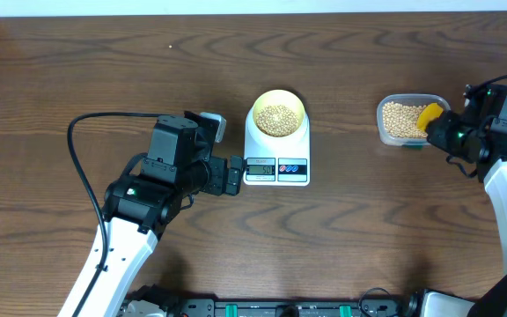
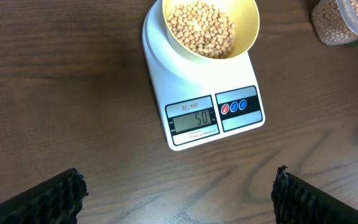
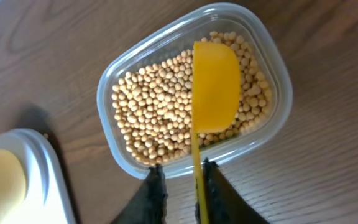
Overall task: Scoop item into bowl and weigh 50g on scale
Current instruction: 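Tip leftover soybeans into the tub and lay the scoop in it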
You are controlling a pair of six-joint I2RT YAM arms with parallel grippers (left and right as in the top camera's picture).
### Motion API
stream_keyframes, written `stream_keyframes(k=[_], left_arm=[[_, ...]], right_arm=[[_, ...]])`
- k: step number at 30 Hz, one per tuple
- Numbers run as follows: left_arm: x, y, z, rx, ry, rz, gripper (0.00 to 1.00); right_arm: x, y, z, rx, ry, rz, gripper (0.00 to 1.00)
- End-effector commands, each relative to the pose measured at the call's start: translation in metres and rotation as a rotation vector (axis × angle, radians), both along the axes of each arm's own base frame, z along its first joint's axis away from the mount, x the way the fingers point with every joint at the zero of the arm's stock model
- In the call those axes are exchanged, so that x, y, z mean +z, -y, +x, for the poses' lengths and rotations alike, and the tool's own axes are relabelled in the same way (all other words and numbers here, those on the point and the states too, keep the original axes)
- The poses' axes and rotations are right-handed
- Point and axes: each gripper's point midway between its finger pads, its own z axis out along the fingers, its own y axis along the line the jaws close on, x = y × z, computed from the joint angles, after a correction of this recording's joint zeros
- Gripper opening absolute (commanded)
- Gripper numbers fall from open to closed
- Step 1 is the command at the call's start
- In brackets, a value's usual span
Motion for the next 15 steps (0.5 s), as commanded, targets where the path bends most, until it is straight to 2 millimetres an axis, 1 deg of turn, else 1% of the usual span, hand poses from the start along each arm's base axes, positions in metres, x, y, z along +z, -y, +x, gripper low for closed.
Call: stream_keyframes(k=[1, 7, 9, 10, 15], left_arm=[[0.0000, -0.0012, -0.0001, -0.009, 0.009, 0.013, 0.98], [0.0000, -0.0012, -0.0001, -0.009, 0.010, 0.013, 0.98], [0.0000, -0.0012, -0.0001, -0.009, 0.009, 0.013, 0.98], [0.0000, -0.0012, -0.0001, -0.009, 0.009, 0.013, 0.98], [0.0000, -0.0012, -0.0001, -0.009, 0.009, 0.013, 0.98]], right_arm=[[0.0006, -0.0014, -0.0011, -0.026, 0.001, 0.037, 0.31], [0.0007, -0.0011, -0.0010, -0.027, 0.001, 0.036, 0.74], [0.0010, -0.0011, -0.0009, -0.027, 0.002, 0.036, 0.94], [0.0010, -0.0011, -0.0009, -0.027, 0.002, 0.036, 0.99], [-0.0006, 0.0019, -0.0024, -0.038, -0.007, 0.021, 0.99]])
